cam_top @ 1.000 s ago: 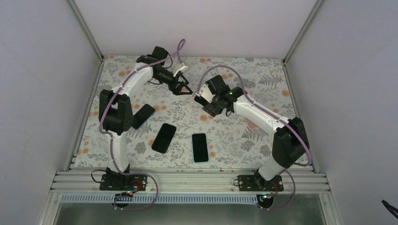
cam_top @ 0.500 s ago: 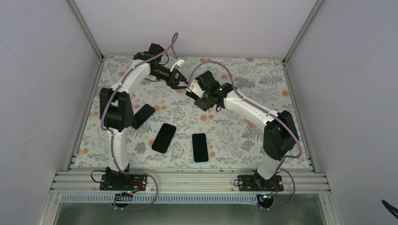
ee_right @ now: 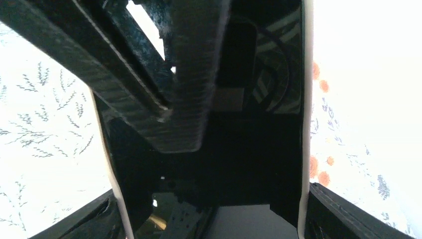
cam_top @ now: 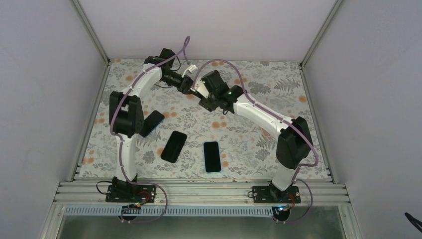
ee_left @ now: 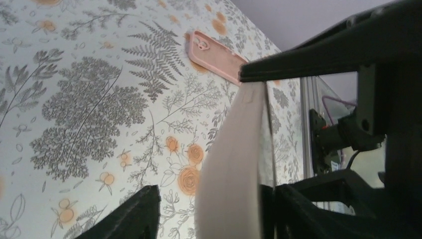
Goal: Take the phone out of the phone case
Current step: Pick up the phone at the center of the board.
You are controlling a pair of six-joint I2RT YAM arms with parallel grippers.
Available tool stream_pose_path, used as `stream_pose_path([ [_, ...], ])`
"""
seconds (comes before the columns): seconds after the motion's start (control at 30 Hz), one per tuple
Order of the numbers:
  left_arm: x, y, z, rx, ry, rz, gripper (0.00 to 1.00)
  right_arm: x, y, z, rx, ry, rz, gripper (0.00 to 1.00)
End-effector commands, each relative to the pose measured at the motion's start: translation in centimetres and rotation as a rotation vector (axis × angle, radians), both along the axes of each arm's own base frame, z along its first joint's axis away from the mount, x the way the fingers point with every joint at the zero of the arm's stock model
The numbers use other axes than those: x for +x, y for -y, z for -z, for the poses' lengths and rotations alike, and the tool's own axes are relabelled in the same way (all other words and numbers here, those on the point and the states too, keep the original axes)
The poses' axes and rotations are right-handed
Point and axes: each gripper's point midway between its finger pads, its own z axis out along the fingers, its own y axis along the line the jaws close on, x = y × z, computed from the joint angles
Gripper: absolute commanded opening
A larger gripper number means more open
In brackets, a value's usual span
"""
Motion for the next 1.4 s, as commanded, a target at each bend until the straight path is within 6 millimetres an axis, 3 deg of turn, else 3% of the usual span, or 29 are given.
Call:
stream_pose_path([
  [0.0,-0.8,0.6,-1.5,-0.056,-0.001,0.058,0.43,1.5,-1.7,-3.0,0.047,0.109,0.015,0.61],
  [0.07,-0.9,0.6,-2.0,-0.070,0.003,0.063,0.26,1.4,-1.8,-3.1,0.045,0.112,0.008,0.63],
  [0.17,-1.1,0.7,-3.1,-0.098,0.020,0.072,0.11,1.1,-1.8,-3.2,0.041,0.102,-0.002,0.72],
  [0.3,-1.6,0.7,-4.8,-0.123,0.072,0.106,0.06,-1.2,-0.9,-3.3,0.063,0.010,-0.055,0.94],
  [0.37,-2.2,0.4,-5.9,-0.129,0.125,0.142,0.06,-2.7,0.1,-4.0,0.125,-0.067,-0.093,1.00],
  [0.57,-3.9,-0.5,-7.6,-0.021,0.405,0.212,0.06,-5.9,4.4,-7.4,0.365,-0.187,-0.248,0.98],
  [0.67,-4.9,-0.4,-8.2,0.047,0.566,0.206,0.06,-7.1,5.0,-7.4,0.426,-0.230,-0.314,0.96],
  [0.87,-7.6,0.5,-8.9,0.073,0.728,0.210,0.05,-6.3,5.4,-6.3,0.455,-0.271,-0.309,0.87],
  [1.37,-8.7,0.2,-9.5,0.075,0.744,0.211,0.04,-4.4,7.5,-3.5,0.459,-0.294,-0.250,0.77],
])
